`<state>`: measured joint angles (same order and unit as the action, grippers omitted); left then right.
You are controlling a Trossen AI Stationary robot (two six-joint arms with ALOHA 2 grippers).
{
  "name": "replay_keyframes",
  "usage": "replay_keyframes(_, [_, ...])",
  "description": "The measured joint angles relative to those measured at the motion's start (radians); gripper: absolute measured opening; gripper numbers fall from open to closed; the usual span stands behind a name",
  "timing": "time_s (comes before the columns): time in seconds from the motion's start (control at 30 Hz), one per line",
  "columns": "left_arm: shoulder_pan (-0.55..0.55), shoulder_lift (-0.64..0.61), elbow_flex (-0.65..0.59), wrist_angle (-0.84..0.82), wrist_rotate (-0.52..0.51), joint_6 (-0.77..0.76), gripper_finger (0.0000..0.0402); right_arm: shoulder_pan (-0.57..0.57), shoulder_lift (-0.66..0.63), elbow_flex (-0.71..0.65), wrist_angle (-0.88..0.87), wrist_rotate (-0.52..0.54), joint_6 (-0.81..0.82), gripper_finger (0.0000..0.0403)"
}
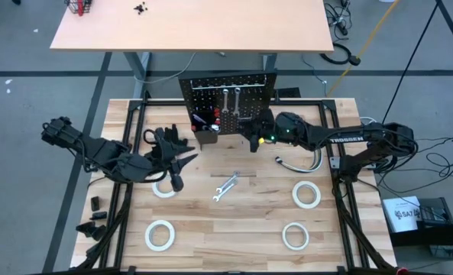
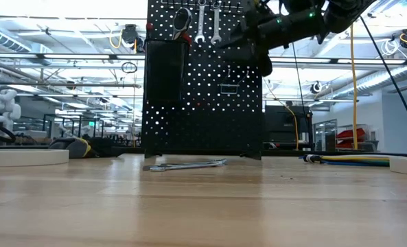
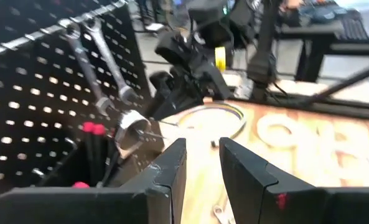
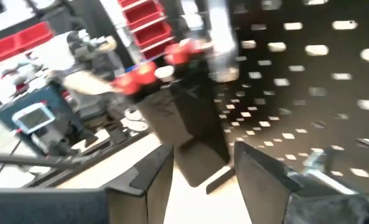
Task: Hang tools onto peg board
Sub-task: Hang the wrench on the peg board
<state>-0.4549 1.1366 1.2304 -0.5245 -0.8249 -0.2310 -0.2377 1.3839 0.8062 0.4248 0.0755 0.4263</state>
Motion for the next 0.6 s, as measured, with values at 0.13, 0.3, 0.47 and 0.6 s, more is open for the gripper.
replay_keyframes(0.13, [0.000,0.003,0.000,-0.045,0.115,0.000,0.0100,0.051,-0.010,0.000,0.011,0.001,-0.041,0.0158])
replay_keyframes(0.3, [0.000,0.057,0.000,-0.126,0.349,-0.032,0.0100,0.147,-0.027,0.000,0.001,0.003,-0.073,0.0158])
replay_keyframes(0.47, [0.000,0.178,0.000,-0.177,0.389,-0.052,0.0100,0.269,-0.029,0.000,-0.013,0.001,-0.093,0.0157])
replay_keyframes(0.6, [0.018,0.297,0.000,-0.160,0.392,-0.046,0.0100,0.338,-0.029,0.000,-0.086,0.000,-0.052,0.0157])
